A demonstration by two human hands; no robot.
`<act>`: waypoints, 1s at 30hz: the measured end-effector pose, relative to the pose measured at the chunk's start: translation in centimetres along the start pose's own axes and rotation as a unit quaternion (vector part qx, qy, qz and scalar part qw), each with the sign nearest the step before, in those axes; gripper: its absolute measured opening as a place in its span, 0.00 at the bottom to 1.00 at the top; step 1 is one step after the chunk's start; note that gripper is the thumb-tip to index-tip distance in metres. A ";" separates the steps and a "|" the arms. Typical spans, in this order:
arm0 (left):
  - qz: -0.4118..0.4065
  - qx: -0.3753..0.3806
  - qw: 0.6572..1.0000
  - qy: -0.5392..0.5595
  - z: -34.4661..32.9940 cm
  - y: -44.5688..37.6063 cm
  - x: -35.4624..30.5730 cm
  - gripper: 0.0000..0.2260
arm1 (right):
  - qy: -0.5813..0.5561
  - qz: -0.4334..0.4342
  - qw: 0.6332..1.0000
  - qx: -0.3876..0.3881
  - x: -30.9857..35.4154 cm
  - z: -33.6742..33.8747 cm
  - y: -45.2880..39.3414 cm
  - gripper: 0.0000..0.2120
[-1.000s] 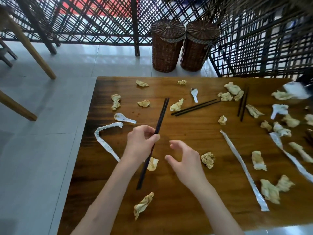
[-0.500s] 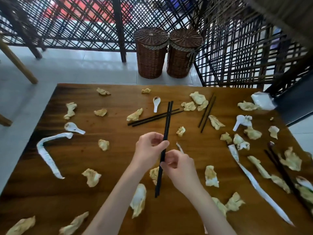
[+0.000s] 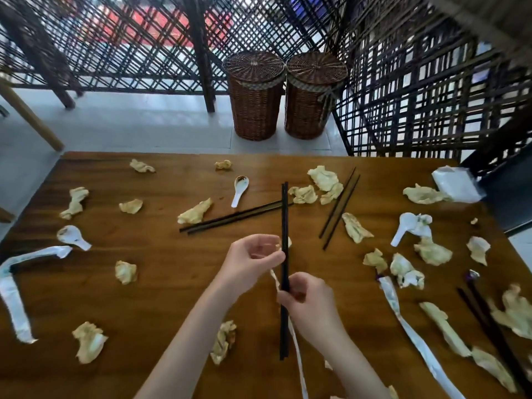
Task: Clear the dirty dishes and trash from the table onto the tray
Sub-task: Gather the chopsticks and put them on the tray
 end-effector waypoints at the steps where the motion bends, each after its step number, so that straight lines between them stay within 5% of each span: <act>1: -0.003 0.002 0.999 -0.038 0.4 -1.0 0.8 0.13 | 0.002 0.000 1.000 -0.007 -0.1 0.4 -0.7 0.08; 6: -0.005 -0.118 0.936 -0.331 5.9 -6.3 4.7 0.15 | 0.015 -0.020 0.999 -0.031 -1.6 1.3 -3.8 0.10; 14: -0.045 -0.124 0.821 -0.556 6.7 -11.1 6.2 0.14 | 0.031 -0.059 0.997 -0.043 -3.3 1.6 -6.6 0.08; 20: -0.038 -0.140 0.821 -0.552 6.9 -11.9 5.4 0.08 | 0.027 -0.075 0.995 -0.065 -3.4 2.3 -6.8 0.13; 30: 0.045 -0.061 0.876 -0.477 7.0 -13.3 6.6 0.08 | 0.031 -0.061 0.994 -0.082 -2.4 2.0 -6.6 0.11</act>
Point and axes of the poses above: each hand's wrist, its own y-axis away from the middle knuckle, its own z-axis out of the back of the hand, x = y × z, the point moved 9 cm from there along -y, towards the middle knuckle, and after that the axes turned 11 degrees about -z, right-handed, at the moved point
